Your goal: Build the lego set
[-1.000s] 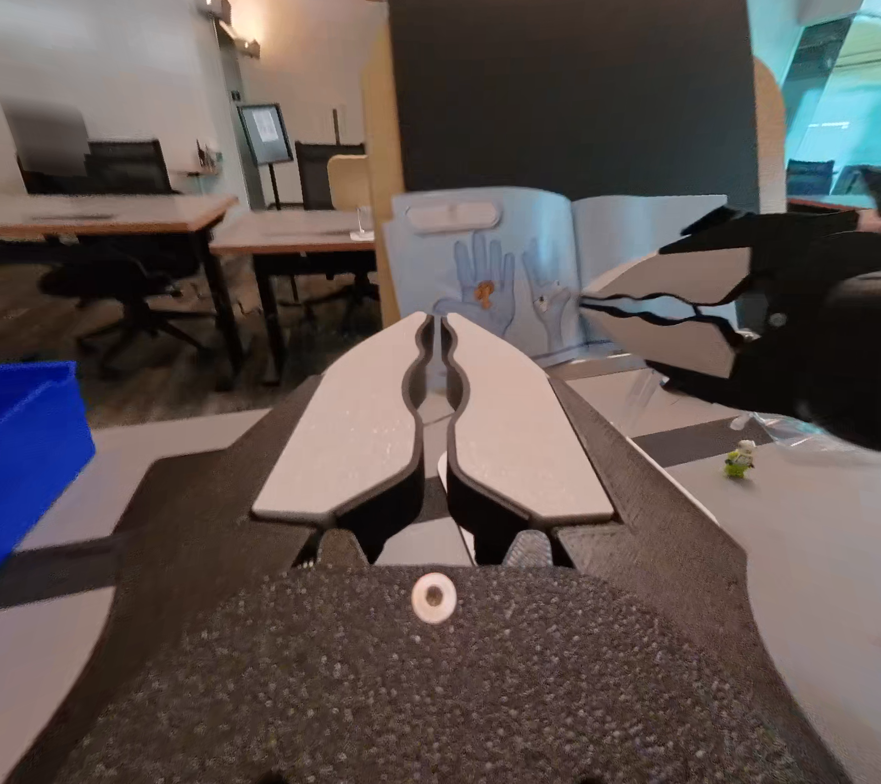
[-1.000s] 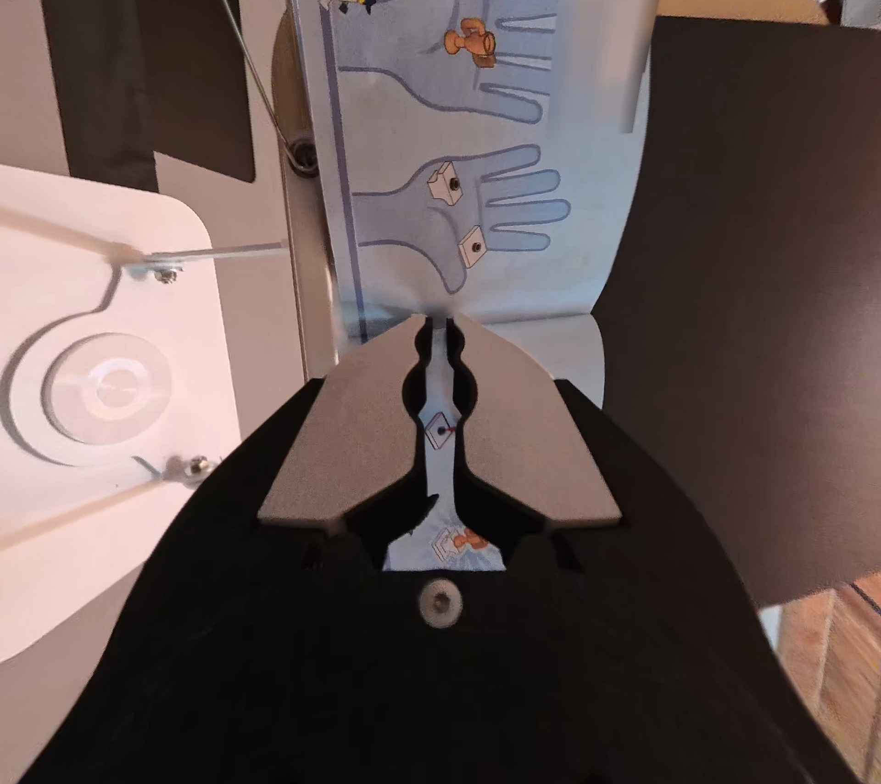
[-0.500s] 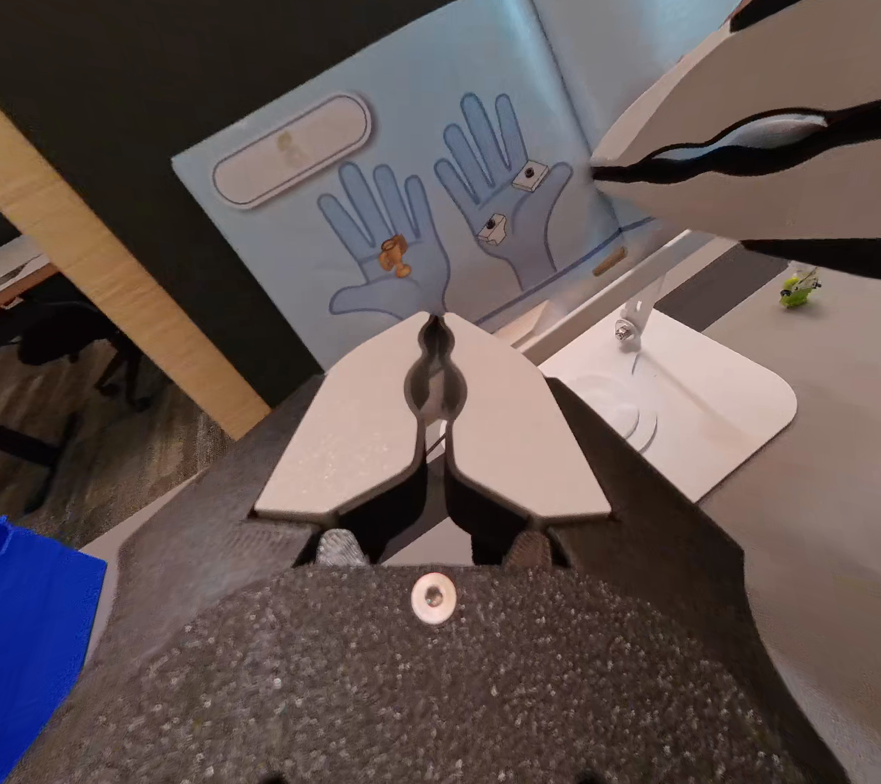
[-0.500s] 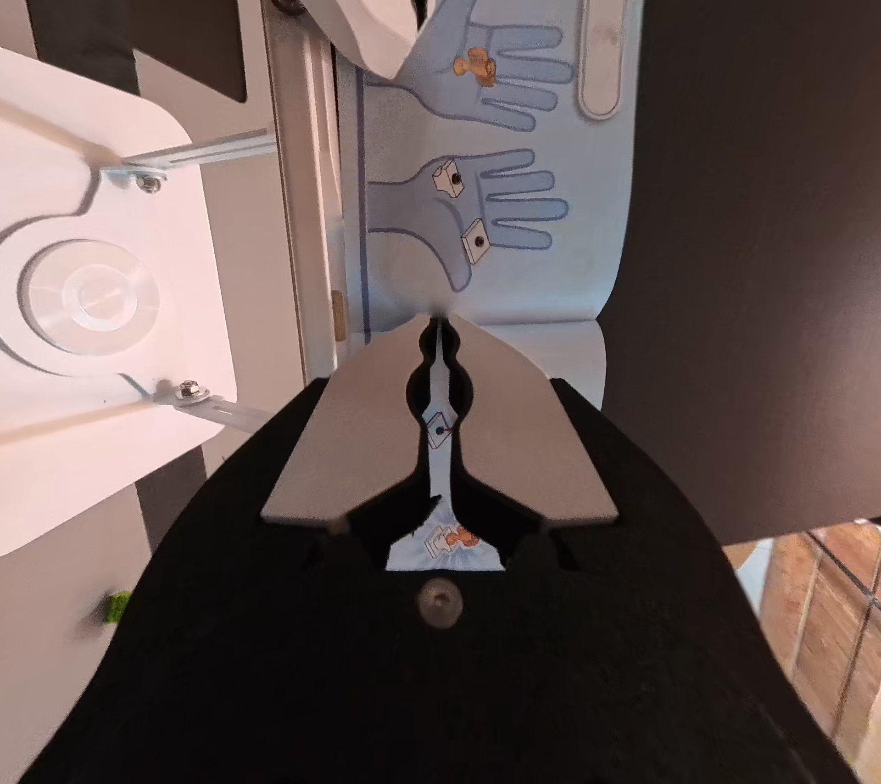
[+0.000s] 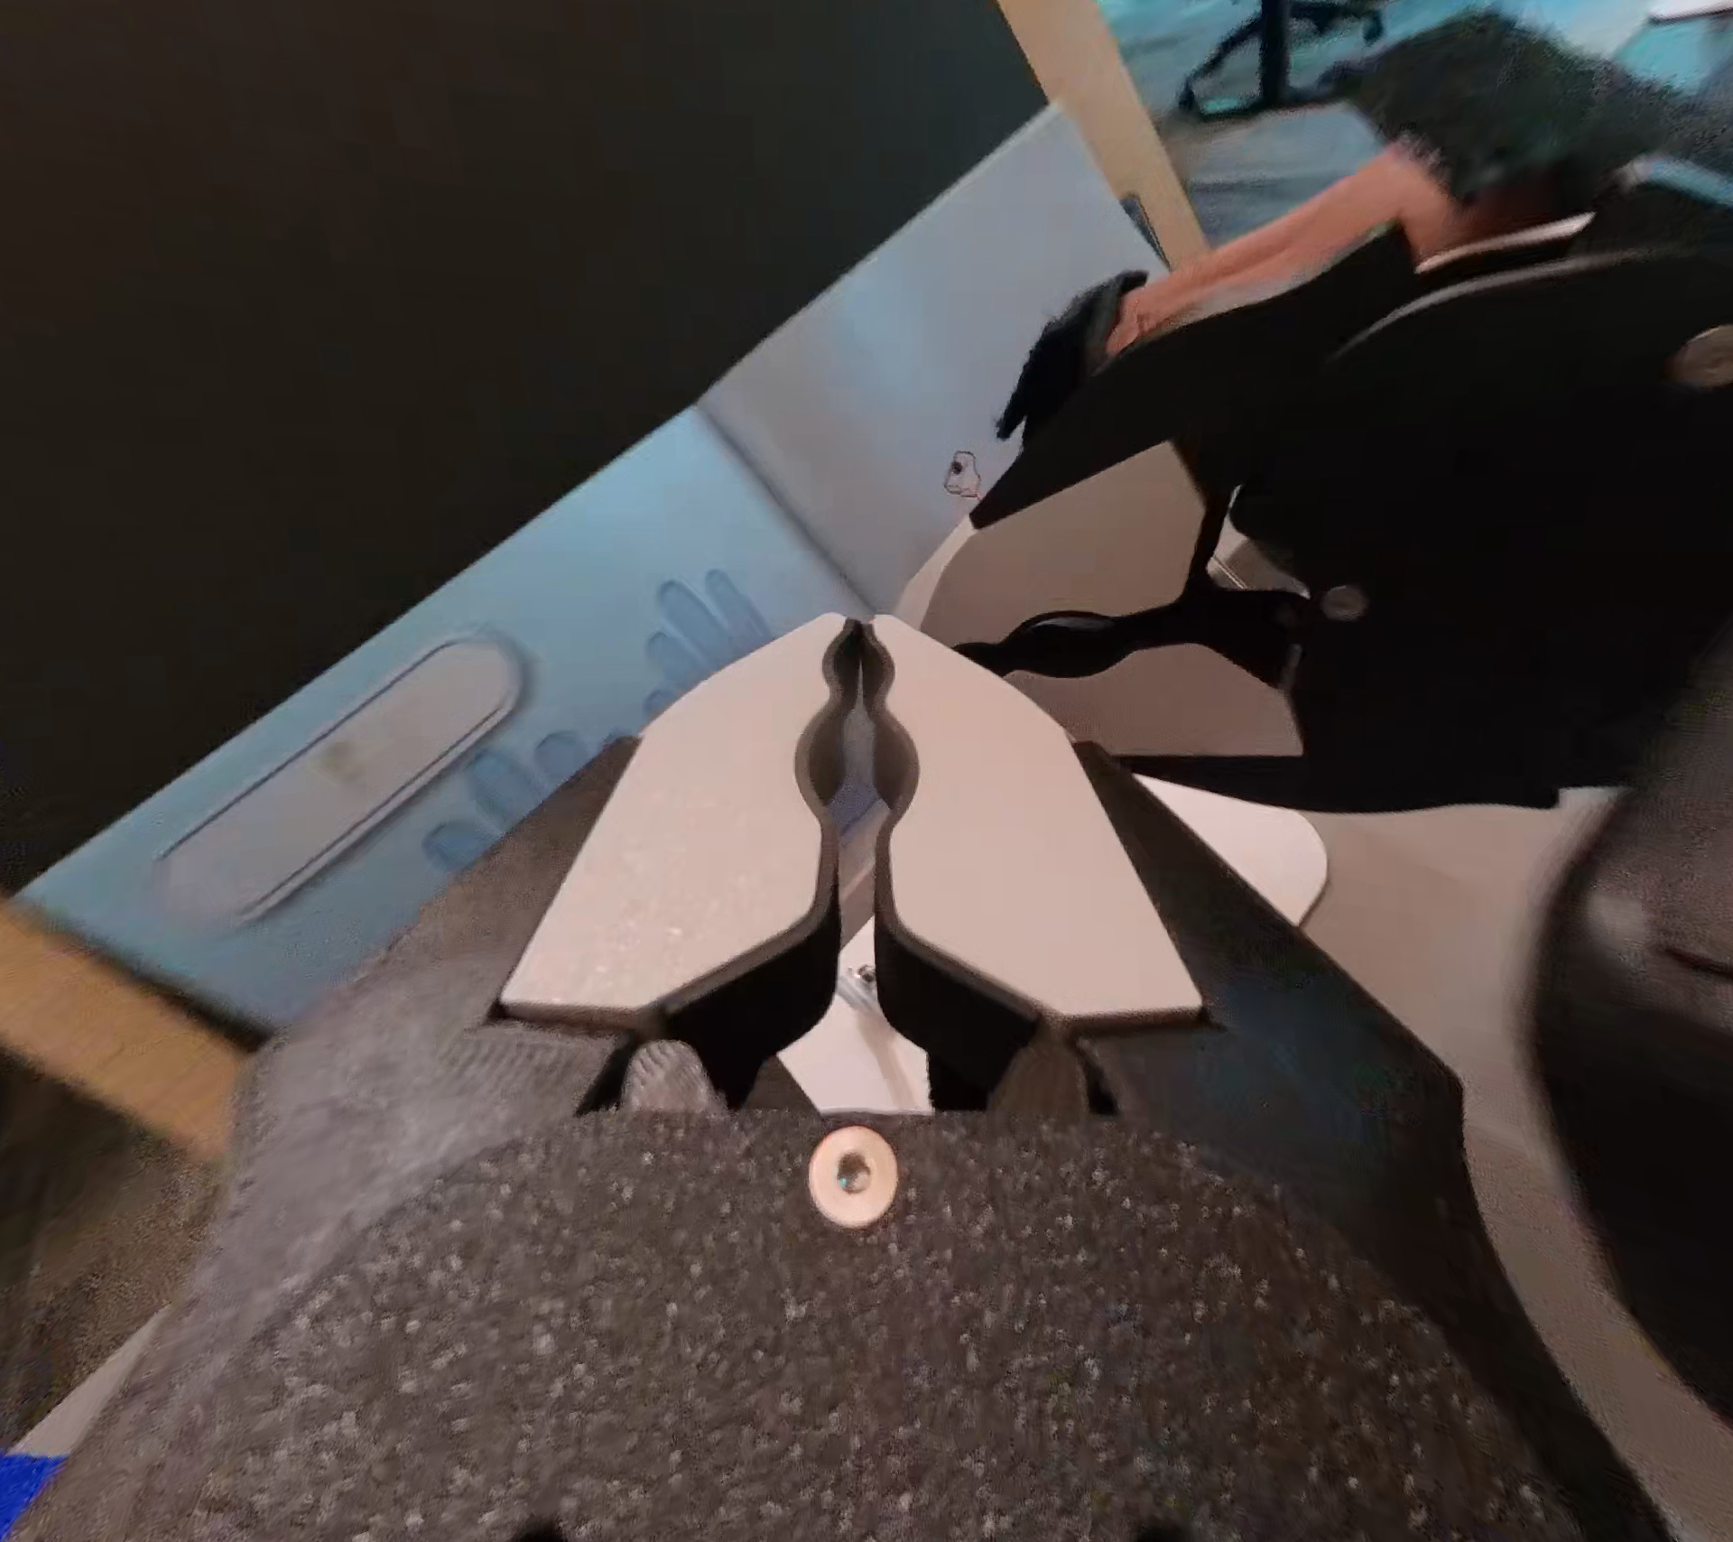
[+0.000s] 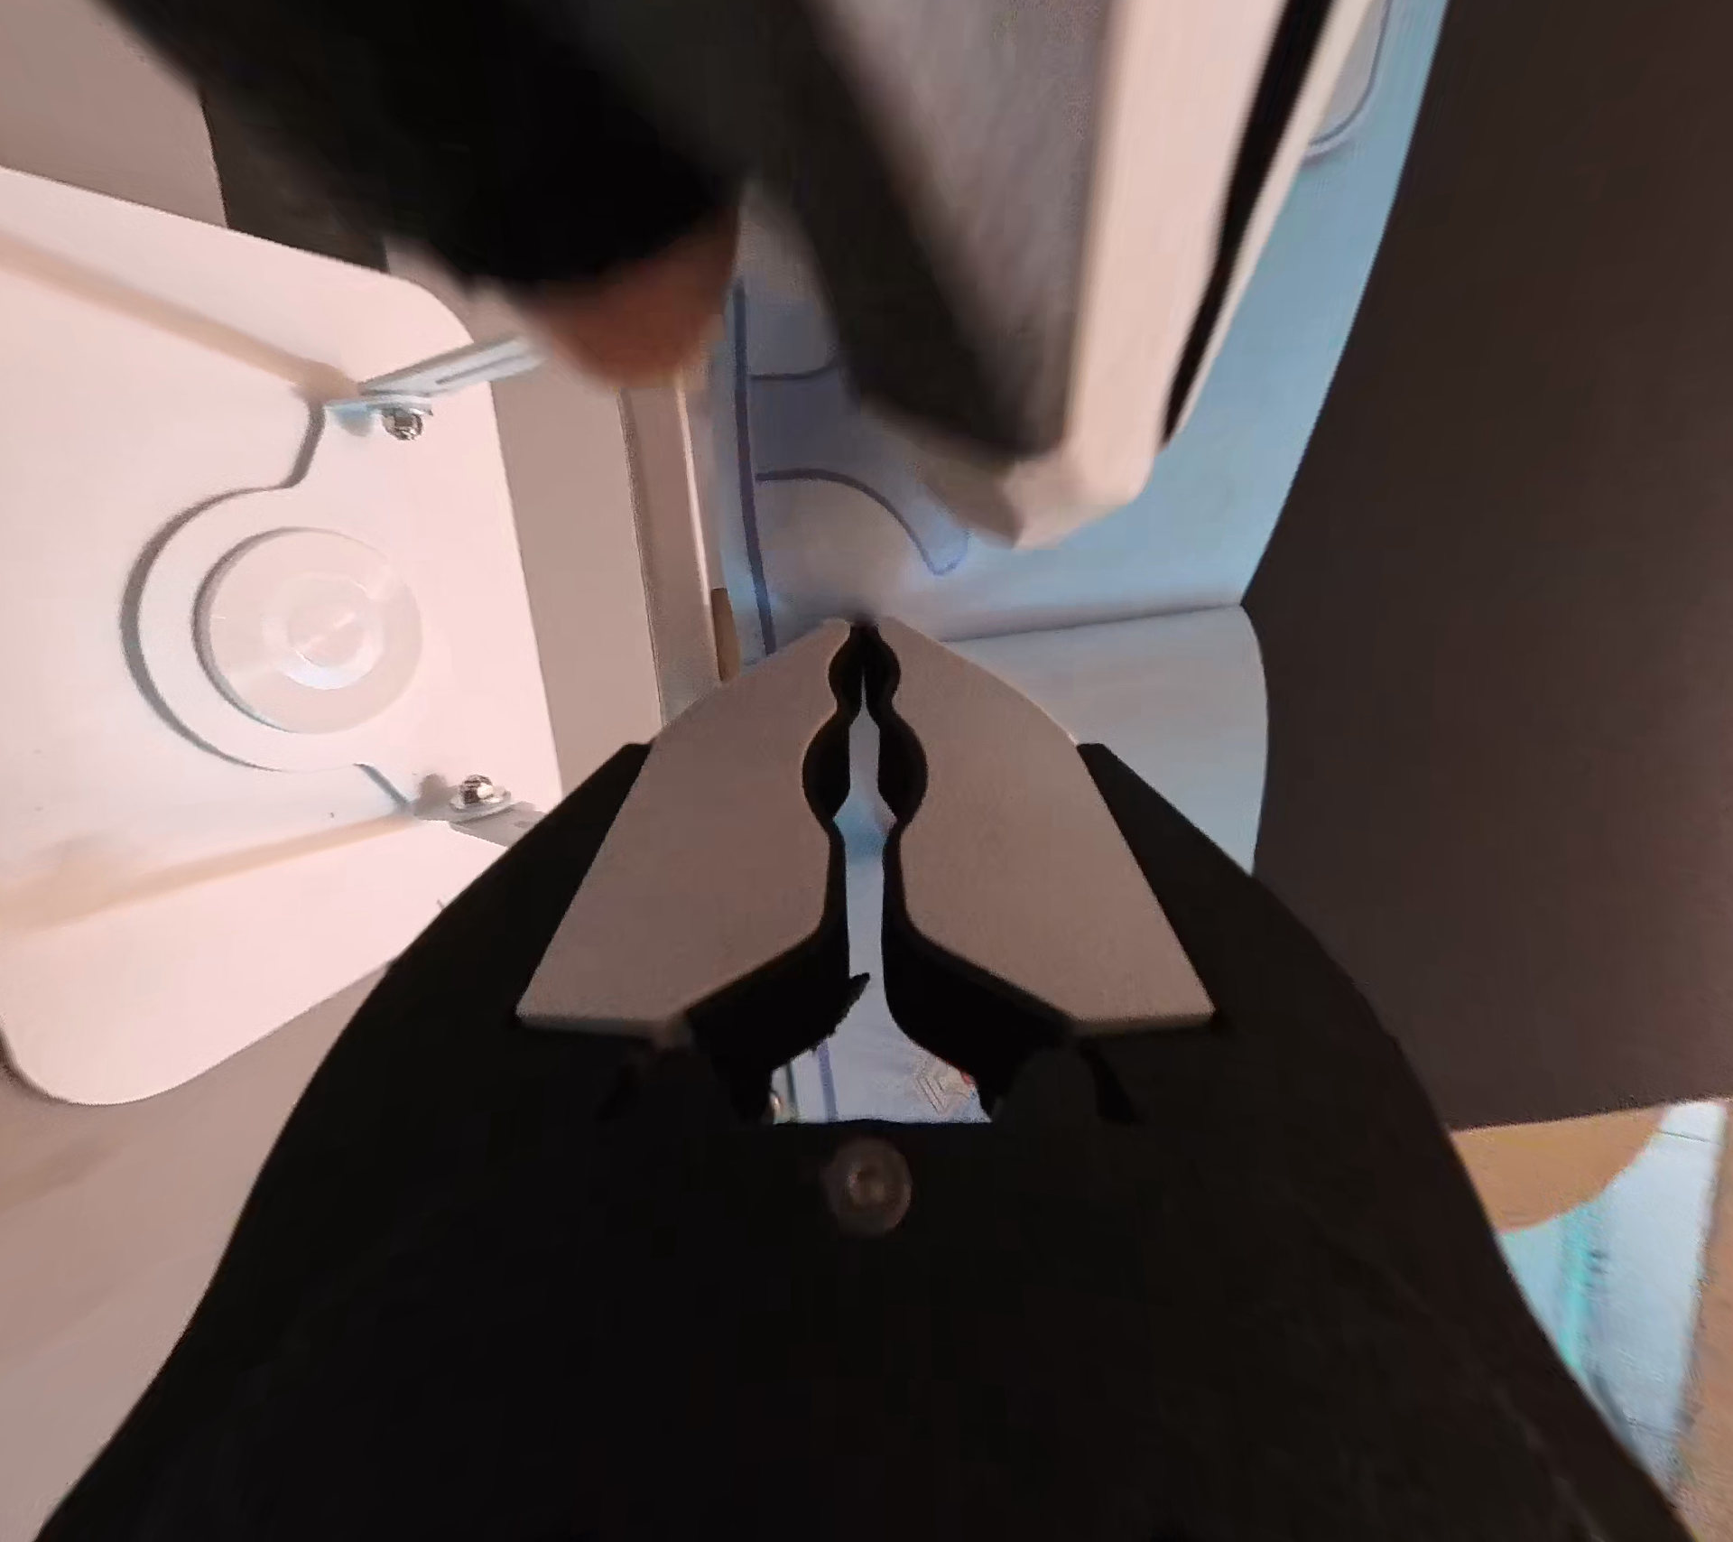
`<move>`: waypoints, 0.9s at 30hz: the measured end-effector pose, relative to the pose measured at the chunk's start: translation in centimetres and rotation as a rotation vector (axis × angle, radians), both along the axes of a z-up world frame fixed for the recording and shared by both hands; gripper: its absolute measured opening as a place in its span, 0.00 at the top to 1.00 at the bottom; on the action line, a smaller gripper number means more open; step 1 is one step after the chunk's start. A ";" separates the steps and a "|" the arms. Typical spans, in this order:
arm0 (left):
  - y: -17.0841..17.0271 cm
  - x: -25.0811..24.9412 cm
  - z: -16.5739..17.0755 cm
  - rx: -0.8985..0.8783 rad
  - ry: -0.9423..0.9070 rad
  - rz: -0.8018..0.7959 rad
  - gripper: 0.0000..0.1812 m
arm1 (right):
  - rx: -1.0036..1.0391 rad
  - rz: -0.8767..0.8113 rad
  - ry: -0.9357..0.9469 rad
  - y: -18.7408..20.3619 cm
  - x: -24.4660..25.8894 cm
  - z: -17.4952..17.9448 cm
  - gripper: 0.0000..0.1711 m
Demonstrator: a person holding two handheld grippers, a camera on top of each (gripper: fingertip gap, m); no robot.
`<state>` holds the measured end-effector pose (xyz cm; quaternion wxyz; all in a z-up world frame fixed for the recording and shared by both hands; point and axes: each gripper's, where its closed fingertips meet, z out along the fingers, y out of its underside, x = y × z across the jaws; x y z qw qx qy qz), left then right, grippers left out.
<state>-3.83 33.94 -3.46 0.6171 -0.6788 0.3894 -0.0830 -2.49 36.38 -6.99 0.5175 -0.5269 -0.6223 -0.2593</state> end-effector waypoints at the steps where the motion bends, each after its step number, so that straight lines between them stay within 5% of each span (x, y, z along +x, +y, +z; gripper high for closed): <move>1: 0.7 0.5 -0.7 -0.047 0.017 -0.004 1.00 | -0.035 0.002 0.030 0.0 0.0 0.0 1.00; 9: 2.9 -0.7 -2.5 -0.139 0.022 0.087 1.00 | -0.239 -0.052 0.436 2.0 -0.6 5.1 1.00; 16: 3.0 -2.1 -3.2 -0.151 0.016 0.112 1.00 | -0.231 -0.120 0.349 1.6 -0.7 2.0 1.00; 21: 2.8 -2.3 -3.3 -0.134 0.027 0.118 1.00 | -0.413 -0.114 0.284 -0.5 -1.2 -1.6 1.00; 27: 2.8 -2.4 -3.4 -0.146 0.032 0.130 1.00 | -0.555 -0.123 0.361 -0.7 -1.2 -1.6 1.00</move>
